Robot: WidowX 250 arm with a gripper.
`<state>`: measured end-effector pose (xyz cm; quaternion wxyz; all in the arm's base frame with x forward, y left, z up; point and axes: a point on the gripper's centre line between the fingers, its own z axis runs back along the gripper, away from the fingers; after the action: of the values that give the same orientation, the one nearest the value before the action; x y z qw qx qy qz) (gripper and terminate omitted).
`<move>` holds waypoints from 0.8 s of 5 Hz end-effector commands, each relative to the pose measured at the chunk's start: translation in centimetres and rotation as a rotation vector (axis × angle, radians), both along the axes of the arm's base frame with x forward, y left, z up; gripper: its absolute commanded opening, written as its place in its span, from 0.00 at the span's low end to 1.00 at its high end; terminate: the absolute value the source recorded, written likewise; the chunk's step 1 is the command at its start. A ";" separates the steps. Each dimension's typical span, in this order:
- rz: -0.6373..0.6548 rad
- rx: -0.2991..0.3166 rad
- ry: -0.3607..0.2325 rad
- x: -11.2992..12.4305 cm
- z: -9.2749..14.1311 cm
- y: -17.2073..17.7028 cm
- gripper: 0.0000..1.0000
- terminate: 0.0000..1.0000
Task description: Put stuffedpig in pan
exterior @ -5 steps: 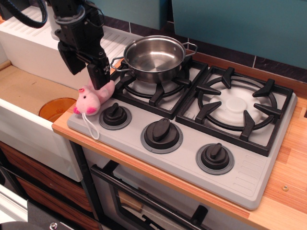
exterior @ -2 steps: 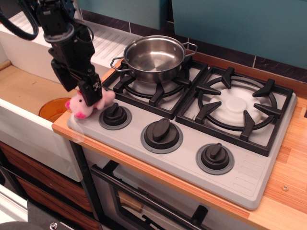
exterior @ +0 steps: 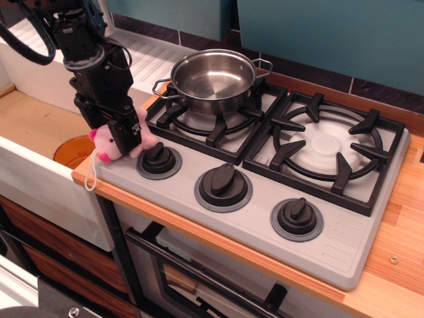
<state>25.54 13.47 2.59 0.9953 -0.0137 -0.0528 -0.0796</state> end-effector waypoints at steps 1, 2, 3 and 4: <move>0.003 0.042 -0.013 0.4 0.9 -0.3 0.00 0.00; 0.008 0.065 0.004 0.2 2.6 -0.7 0.00 0.00; 0.012 0.099 0.038 0.0 5.8 -1.6 0.00 0.00; 0.006 0.118 0.058 0.6 8.2 -2.6 0.00 0.00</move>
<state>25.52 10.55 8.95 0.9963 0.0260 0.0159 -0.0809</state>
